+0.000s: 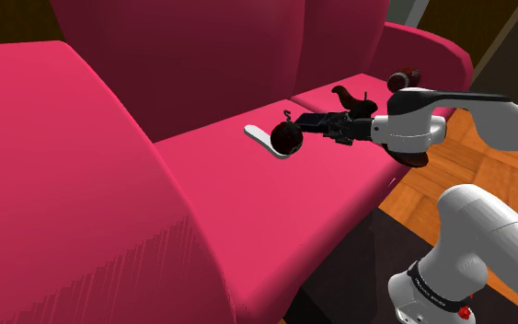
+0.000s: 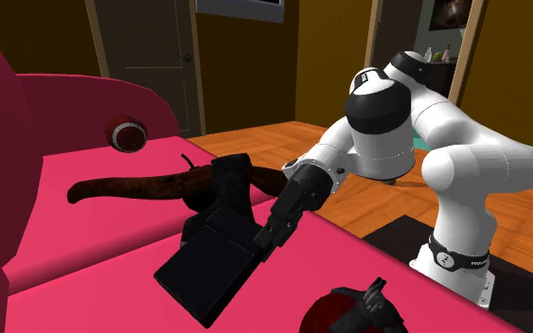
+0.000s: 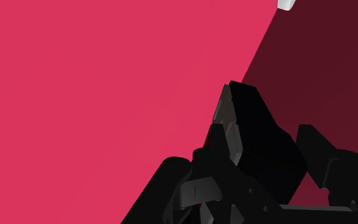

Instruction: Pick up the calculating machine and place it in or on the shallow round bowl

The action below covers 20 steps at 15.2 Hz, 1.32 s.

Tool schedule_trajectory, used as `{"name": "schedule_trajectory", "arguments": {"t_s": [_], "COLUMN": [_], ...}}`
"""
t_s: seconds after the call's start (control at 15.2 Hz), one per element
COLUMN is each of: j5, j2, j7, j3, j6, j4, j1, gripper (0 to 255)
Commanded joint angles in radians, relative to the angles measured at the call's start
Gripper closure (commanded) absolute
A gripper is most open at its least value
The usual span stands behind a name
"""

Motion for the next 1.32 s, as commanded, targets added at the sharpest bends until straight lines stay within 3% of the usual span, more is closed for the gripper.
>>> {"name": "schedule_trajectory", "arguments": {"t_s": [0.0, 0.33, 0.46, 0.86, 1.25], "j5": [0.001, 0.001, 0.031, 0.121, 0.200], "j2": [0.001, 0.000, 0.030, 0.122, 0.220], "j7": [0.000, 0.000, 0.012, 0.048, 0.089], "j3": [-0.002, -0.002, 0.039, 0.168, 0.306], "j6": [0.000, 0.001, -0.026, -0.121, -0.237], "j4": [0.000, 0.000, 0.006, 0.031, 0.062], "j1": [0.000, 0.000, -0.022, -0.105, -0.219], "gripper": [255, 255, 255, 255, 255]}}
